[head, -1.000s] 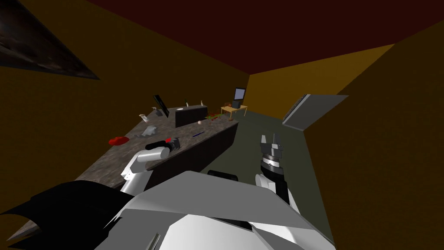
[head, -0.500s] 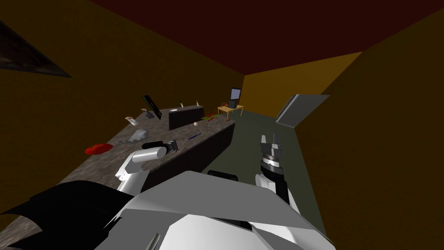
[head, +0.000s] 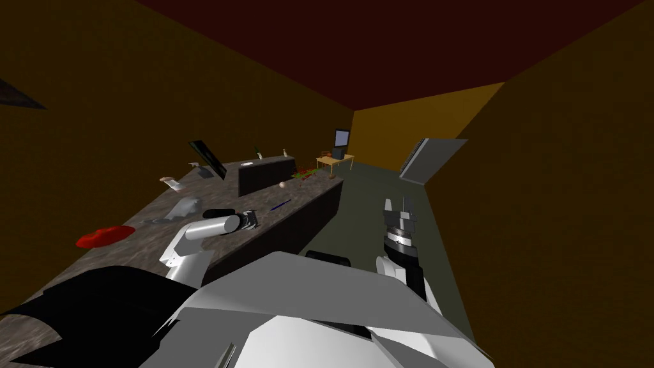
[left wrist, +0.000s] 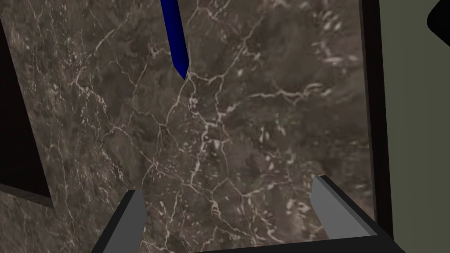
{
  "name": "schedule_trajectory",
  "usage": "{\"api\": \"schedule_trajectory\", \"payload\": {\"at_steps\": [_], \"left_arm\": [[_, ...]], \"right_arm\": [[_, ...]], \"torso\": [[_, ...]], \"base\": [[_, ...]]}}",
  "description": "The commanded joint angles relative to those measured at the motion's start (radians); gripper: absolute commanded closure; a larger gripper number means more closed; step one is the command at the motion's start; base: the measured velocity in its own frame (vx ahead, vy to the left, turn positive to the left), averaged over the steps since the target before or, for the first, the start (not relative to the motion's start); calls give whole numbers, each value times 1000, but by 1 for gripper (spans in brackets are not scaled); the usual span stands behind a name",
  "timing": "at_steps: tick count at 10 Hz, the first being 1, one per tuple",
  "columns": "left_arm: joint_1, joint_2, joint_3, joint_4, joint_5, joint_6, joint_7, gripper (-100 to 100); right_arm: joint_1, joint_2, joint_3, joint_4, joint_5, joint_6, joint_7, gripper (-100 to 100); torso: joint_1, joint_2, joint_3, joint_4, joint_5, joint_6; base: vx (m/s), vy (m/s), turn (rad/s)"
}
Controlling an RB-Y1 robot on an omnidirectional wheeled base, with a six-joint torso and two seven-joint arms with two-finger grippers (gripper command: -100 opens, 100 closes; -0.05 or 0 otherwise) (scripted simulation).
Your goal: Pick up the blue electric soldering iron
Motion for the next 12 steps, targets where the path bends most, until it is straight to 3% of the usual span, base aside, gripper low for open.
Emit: {"api": "schedule_trajectory", "payload": {"at_steps": [1,2,3,4,5,6,9,12], "left_arm": [[1,4,28,16,18,50,18,-100],[1,4,28,16,18,68,18,-100],[0,10,53,31,33,105,37,-100],[0,10,53,31,33,126,37,-100],[0,14,77,46,48,156,56,-100],[0,14,77,46,48,181,56,-100],[-1,22,122,77,73,264,90,-100],[-1,24,142,92,85,328,106,-100]], "right_arm": [[0,0,0,0,0,0,0,0],[0,0,0,0,0,0,0,0],[0,0,0,0,0,0,0,0],[0,0,0,0,0,0,0,0],[0,0,0,0,0,0,0,0],[0,0,0,0,0,0,0,0],[0,0,0,0,0,0,0,0],[0,0,0,0,0,0,0,0]], "torso": [[0,0,0,0,0,0],[0,-1,0,0,0,1],[0,-1,0,0,0,0],[1,-2,-1,0,0,1],[1,-2,-1,0,0,0],[0,-3,-1,0,0,0],[1,-2,-1,0,0,0],[0,-3,-1,0,0,0]], "base": [[52,9,-195],[57,22,-111],[73,25,-166],[68,27,-98],[82,23,-151],[74,31,-91],[75,39,-130],[70,27,-92]]}}
